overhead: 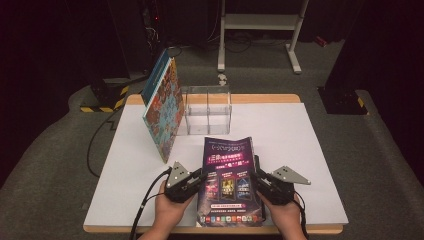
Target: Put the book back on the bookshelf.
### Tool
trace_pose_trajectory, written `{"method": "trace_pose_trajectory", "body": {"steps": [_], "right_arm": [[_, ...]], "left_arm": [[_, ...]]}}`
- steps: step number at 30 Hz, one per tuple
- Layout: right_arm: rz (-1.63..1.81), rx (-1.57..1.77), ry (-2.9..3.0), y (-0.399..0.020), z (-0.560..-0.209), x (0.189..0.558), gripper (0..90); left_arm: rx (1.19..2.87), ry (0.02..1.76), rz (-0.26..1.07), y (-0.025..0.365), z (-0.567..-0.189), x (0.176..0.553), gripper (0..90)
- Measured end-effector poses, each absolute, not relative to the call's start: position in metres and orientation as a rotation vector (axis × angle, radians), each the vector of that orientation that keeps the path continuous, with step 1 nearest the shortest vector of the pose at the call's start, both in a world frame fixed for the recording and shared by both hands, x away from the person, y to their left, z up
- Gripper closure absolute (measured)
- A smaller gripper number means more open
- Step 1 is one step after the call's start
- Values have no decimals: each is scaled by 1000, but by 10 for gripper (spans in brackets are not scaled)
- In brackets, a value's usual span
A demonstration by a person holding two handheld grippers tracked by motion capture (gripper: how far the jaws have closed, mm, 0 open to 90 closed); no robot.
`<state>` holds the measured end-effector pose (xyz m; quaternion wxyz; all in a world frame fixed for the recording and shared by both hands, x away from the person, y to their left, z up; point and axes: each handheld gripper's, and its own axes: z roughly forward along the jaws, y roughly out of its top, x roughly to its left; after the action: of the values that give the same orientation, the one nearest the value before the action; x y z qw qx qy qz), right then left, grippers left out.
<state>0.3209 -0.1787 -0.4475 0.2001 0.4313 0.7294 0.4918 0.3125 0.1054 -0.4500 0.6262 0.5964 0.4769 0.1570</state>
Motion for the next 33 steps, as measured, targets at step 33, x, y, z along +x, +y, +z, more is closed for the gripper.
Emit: {"method": "trace_pose_trajectory", "body": {"steps": [33], "right_arm": [[1439, 1157, 2053, -80, -419, 376, 765]], "left_arm": [[1239, 1140, 528, 181, -421, 353, 837]]}}
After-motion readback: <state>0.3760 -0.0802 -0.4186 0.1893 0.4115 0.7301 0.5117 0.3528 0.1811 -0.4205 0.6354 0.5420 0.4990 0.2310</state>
